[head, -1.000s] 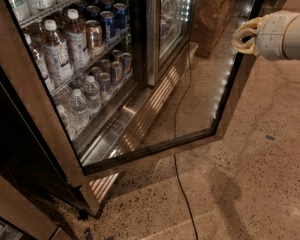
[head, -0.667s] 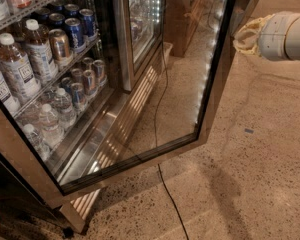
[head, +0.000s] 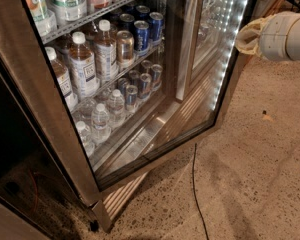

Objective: Close left fridge door

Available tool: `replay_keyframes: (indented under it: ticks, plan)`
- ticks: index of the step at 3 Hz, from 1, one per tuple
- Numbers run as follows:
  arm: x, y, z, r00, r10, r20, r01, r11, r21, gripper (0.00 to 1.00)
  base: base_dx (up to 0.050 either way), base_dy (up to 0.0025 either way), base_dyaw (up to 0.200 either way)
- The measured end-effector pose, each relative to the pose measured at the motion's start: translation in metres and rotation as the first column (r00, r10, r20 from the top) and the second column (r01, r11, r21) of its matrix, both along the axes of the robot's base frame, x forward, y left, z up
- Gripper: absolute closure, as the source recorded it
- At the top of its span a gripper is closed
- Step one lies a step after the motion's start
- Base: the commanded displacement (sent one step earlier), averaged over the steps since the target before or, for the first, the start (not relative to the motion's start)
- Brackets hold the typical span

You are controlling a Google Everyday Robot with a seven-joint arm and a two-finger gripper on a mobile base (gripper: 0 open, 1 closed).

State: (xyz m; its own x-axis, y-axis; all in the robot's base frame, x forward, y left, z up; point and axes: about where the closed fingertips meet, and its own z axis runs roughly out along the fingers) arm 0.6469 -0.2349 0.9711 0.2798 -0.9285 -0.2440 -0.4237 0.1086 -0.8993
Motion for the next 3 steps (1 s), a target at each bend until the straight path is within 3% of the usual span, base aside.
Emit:
replay_keyframes:
  ticks: [1, 3]
  plan:
    - [0.0, 0.0, 0.0, 1.0, 0.0, 0.0, 0.0, 1.0, 0.0, 1.0, 0.036, -0.00253, -0.138]
    - [0.0, 0.0, 0.0, 1.0, 0.0, 0.0, 0.0, 1.0, 0.0, 1.0, 0.05, -0.00008, 0.002]
